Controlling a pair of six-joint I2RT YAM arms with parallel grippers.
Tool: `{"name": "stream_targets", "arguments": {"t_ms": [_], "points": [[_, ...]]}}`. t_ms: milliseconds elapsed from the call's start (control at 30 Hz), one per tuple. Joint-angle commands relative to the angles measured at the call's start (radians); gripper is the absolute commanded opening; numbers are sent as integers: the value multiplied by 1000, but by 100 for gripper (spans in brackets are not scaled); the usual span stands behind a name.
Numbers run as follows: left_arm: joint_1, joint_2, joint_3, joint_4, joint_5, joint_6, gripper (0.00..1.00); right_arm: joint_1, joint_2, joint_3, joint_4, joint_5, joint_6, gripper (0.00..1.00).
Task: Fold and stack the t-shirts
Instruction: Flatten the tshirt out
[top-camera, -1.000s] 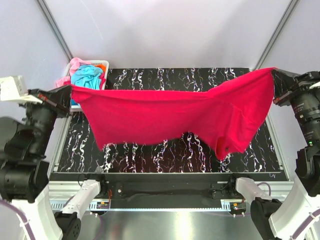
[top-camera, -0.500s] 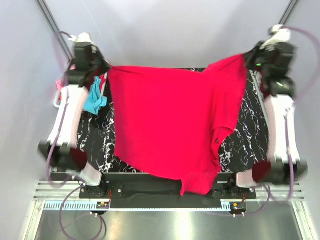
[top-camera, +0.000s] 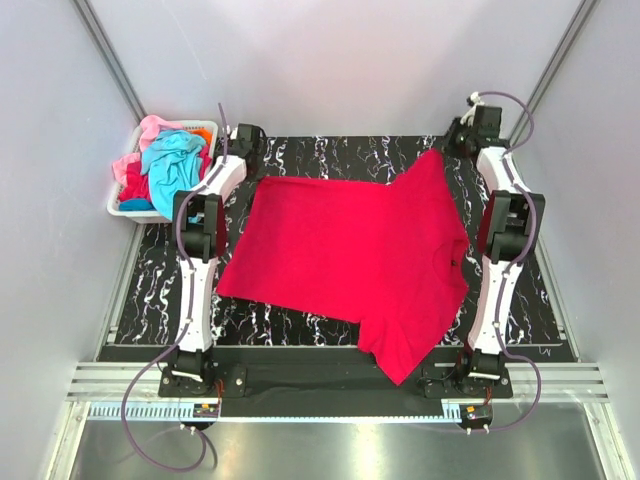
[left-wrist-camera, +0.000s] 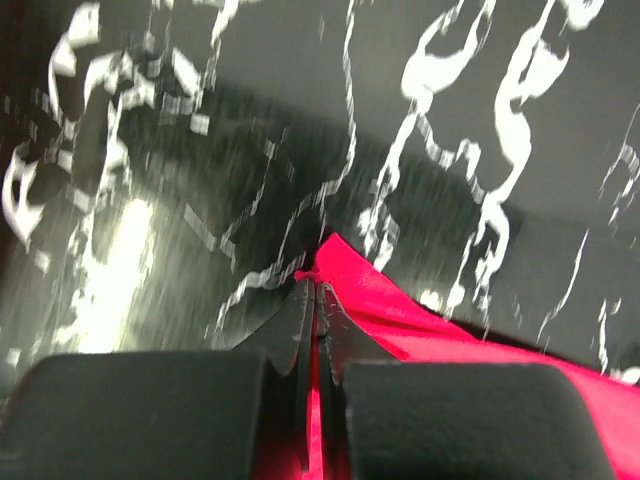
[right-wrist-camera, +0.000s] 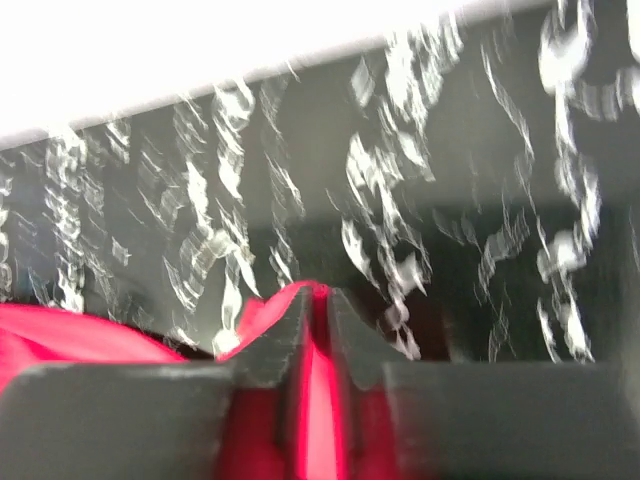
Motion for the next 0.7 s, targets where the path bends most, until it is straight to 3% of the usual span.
{"name": "stream_targets", "arguments": {"t_ms": [0,67,133,167,200,233,467,667], "points": [[7,-53,78,168,-74,14,14,8,52,239,19,-93,4,34],[6,-86,17,280,-117,12,23,14,81,354,-15,-82,-7,52],[6,-187,-152,462,-152,8,47,19,79,389,-45,-71,-15,69],[6,-229,-213,516,-163,6,57,22,66,382,-47,-52,-31,71],[6,-287,-306,571,-172,12,75,26,34,368,-47,-35,-42,73],[6,-312,-338,631,-207,14,80,28,19,336,-49,-25,-48,75],[9,-369,-347,557,-163,0,86,51,-144,66,-52,22,-45,73],[-5,-451,-421,386,54,-106,86,138,-366,-300,-61,146,11,69]]}}
